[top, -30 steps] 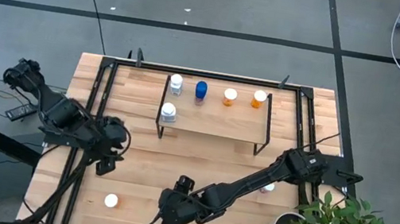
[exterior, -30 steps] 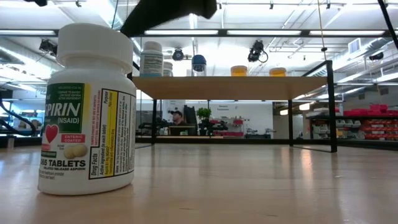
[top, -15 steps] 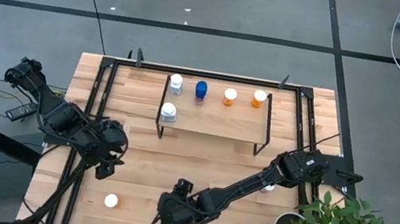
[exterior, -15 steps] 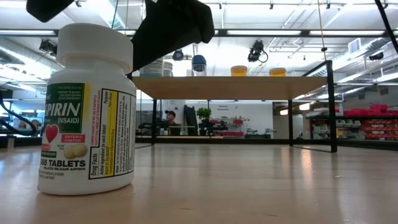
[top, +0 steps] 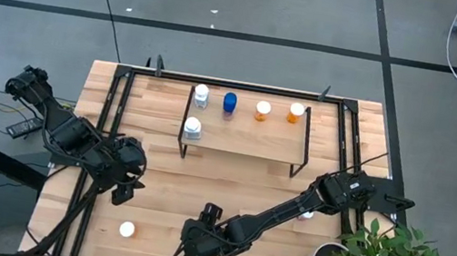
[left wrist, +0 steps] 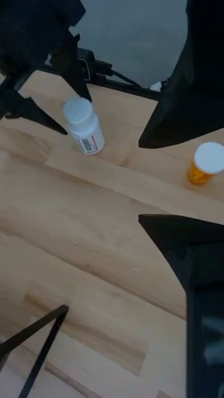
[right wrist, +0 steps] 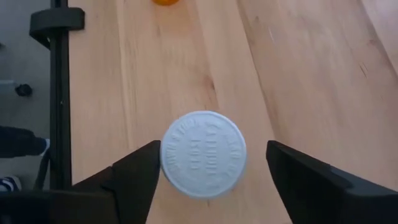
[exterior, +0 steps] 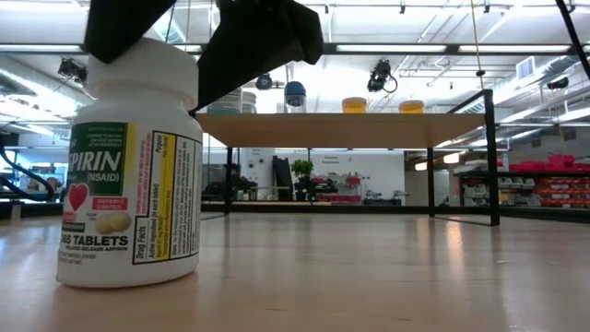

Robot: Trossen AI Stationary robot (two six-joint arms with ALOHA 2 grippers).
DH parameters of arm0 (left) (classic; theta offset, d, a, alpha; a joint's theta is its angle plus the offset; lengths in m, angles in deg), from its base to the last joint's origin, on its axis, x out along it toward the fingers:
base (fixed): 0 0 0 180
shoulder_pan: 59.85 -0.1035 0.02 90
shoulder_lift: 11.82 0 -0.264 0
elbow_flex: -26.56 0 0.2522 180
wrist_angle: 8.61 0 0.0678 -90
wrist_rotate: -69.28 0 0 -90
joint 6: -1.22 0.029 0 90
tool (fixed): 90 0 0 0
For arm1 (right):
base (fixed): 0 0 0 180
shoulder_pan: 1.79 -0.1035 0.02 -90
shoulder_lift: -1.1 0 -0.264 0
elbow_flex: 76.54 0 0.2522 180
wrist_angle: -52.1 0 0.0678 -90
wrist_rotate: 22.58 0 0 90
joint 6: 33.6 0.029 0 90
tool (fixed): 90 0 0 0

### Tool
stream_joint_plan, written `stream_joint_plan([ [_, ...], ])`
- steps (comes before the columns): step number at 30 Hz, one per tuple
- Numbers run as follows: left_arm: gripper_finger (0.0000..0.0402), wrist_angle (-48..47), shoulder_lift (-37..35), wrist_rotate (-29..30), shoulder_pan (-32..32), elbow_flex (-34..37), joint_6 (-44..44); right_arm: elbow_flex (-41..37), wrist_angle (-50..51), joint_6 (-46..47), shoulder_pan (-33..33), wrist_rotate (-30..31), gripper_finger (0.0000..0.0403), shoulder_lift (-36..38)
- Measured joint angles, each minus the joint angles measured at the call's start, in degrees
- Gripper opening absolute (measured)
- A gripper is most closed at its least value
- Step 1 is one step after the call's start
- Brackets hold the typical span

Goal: Pick and place medicine bottles onto shelf by color
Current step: Put the white green pill bottle on the shelf

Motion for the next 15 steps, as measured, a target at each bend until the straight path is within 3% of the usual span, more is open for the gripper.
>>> stream_joint_plan([
  [10,0.0177,-0.07,0.00,0.19,0.00,0.00,0.07,0.02,0.39,-0.16,0.00,0.03,0.0216,0.00],
  [15,0.0174,-0.10,0.00,0.29,0.00,0.00,0.11,0.02,0.37,-0.18,0.00,0.05,0.0212,0.00],
])
